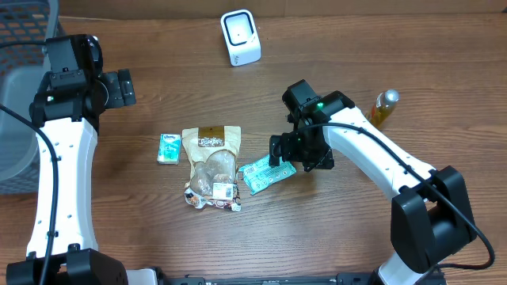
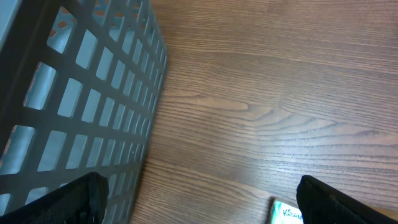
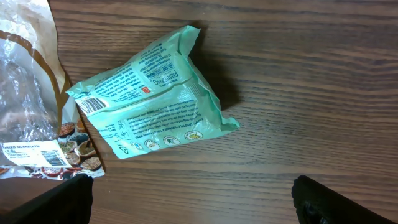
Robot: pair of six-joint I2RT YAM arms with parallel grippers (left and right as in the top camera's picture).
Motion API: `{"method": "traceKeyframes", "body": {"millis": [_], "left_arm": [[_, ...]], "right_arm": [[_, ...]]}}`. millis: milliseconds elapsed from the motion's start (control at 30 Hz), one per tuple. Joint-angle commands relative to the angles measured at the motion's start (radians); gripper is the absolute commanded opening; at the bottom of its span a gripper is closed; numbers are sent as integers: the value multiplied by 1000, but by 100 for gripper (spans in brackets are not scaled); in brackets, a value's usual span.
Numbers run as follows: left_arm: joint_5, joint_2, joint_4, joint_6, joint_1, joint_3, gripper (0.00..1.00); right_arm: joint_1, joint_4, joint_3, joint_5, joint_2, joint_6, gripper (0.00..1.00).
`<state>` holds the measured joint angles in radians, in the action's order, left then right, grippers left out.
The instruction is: Scan the item barcode
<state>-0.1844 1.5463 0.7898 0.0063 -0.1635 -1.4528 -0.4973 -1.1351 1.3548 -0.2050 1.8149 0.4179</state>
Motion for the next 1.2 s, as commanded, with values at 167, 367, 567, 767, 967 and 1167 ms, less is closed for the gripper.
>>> {"method": "traceKeyframes", "body": {"millis": [167, 367, 567, 767, 967, 1167], "left_arm": [[2, -13, 0, -10, 7, -14, 100], [240, -13, 10, -64, 7, -14, 100], [822, -5, 50, -42, 25, -9, 61], [720, 5, 164, -127, 169, 43, 19], [443, 16, 90, -260, 394, 155, 9], [369, 82, 23, -329, 535, 195, 10]], "right_arm": [[0, 4, 14, 6, -23, -8, 100], [0, 3, 14, 6, -23, -8, 100], [0, 3, 14, 6, -23, -8, 100], [0, 3, 14, 6, -23, -8, 100], [0, 3, 14, 6, -23, -8, 100], [0, 4, 14, 6, -23, -8, 100]]}}
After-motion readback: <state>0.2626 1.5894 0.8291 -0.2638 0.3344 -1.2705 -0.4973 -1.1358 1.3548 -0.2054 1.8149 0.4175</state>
